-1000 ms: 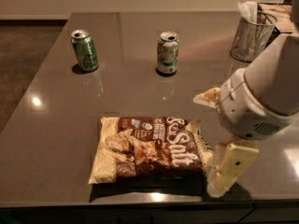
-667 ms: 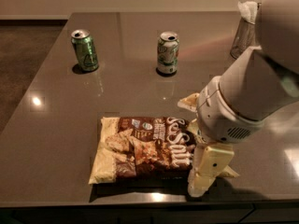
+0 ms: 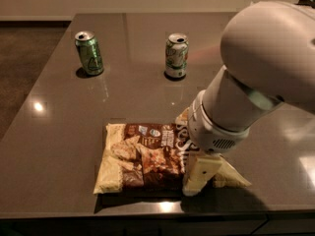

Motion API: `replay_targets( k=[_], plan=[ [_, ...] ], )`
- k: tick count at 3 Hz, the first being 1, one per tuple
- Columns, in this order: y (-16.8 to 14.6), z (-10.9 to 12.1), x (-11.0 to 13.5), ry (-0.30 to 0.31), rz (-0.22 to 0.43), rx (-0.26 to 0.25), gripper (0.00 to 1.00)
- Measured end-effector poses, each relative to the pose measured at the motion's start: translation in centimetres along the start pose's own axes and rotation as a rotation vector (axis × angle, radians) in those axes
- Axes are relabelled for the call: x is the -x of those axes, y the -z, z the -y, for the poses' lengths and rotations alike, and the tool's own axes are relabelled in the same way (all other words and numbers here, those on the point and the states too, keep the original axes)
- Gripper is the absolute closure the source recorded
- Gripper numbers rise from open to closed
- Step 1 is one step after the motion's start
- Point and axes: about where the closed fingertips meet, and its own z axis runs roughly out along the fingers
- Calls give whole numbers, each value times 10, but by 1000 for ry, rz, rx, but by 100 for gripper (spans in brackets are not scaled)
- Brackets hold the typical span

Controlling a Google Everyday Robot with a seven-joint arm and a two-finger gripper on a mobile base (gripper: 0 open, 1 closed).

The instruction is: Move brown chip bag near 7up can

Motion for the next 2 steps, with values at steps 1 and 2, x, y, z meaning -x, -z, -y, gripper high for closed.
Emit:
replay_targets(
  k=[1,2],
  plan=[
    [0,8,-5,10,-46,3,41],
    [9,25,-7,5,-71,-2,65]
  ],
)
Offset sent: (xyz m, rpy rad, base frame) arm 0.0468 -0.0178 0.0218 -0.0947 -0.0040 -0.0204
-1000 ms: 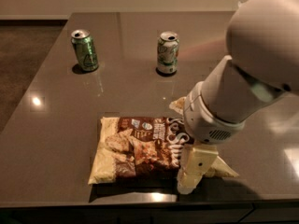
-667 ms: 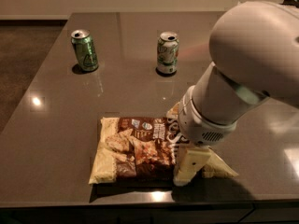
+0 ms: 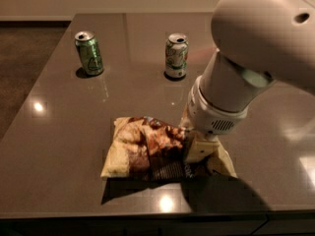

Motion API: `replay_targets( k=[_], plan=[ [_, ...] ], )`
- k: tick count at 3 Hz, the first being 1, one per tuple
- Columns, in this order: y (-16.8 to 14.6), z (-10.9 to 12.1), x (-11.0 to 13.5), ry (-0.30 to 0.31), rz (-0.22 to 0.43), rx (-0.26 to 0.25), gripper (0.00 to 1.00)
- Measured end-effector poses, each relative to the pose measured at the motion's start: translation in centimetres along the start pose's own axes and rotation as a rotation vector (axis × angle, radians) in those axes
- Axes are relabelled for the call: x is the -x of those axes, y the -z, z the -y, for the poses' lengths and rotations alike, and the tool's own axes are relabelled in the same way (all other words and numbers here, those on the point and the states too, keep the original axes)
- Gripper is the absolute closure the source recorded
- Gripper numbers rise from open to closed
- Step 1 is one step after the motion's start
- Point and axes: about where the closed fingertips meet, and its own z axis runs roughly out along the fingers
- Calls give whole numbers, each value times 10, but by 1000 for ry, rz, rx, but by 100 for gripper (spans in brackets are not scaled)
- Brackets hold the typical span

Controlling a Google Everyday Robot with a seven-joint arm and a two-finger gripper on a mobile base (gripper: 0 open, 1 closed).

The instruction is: Move brown chip bag near 7up can

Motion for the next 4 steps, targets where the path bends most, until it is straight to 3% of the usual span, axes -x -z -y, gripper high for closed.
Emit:
replay_targets(
  k=[1,2,4],
  plan=[
    [11,31,2,-23,-11,-27,88],
    [18,72,3,-72,-10,-65,100],
    [8,135,-23,-183,-45,-119,100]
  ],
)
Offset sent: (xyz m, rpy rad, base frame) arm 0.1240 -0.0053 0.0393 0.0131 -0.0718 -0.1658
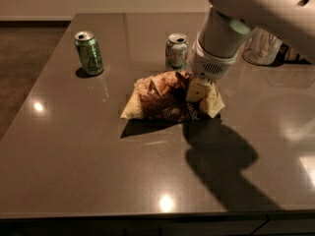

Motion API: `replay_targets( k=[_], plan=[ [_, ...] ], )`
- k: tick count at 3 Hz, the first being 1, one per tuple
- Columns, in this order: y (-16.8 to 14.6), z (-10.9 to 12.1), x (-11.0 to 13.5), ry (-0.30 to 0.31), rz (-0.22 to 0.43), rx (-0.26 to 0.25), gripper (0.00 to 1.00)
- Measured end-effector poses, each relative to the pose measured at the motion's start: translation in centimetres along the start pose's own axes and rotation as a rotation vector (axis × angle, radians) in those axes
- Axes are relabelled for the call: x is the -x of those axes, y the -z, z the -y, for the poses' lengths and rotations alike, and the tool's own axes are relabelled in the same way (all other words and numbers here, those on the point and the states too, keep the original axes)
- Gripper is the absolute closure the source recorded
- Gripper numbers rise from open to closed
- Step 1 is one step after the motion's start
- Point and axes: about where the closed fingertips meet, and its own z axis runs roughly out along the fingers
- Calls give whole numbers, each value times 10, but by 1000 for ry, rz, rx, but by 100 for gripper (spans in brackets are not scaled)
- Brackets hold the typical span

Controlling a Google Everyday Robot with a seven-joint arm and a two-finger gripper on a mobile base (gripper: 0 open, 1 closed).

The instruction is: Move brown chip bag near 7up can

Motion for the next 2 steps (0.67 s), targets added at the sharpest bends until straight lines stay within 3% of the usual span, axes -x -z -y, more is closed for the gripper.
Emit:
replay_targets(
  k=[1,2],
  plan=[
    [-3,21,-15,-53,-23,-42,100],
    [3,43,-23,-92,-33,-92,82]
  ],
)
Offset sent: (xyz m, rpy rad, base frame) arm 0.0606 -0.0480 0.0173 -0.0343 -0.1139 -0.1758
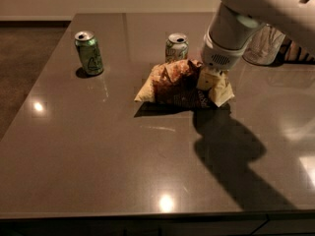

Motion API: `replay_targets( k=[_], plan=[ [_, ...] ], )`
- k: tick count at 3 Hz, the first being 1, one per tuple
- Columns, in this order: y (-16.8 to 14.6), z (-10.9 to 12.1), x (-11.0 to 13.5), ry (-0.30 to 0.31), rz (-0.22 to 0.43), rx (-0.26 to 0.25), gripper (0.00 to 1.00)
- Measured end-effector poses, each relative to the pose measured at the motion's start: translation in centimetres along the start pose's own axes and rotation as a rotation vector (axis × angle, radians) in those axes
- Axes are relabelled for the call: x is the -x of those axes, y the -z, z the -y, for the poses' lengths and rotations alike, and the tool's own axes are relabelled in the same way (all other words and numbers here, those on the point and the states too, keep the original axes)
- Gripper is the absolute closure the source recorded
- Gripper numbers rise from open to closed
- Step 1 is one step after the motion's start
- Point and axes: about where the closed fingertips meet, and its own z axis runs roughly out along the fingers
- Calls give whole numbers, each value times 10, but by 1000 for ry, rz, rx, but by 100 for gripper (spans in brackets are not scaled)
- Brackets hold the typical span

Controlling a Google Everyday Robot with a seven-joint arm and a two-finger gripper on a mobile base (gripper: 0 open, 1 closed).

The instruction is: Move brown chip bag near 7up can

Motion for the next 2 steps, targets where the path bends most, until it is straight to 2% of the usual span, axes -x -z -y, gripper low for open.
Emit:
replay_targets(
  k=[1,2],
  plan=[
    [2,12,-6,-18,3,-17,58],
    [3,12,-6,-18,3,-18,36]
  ],
)
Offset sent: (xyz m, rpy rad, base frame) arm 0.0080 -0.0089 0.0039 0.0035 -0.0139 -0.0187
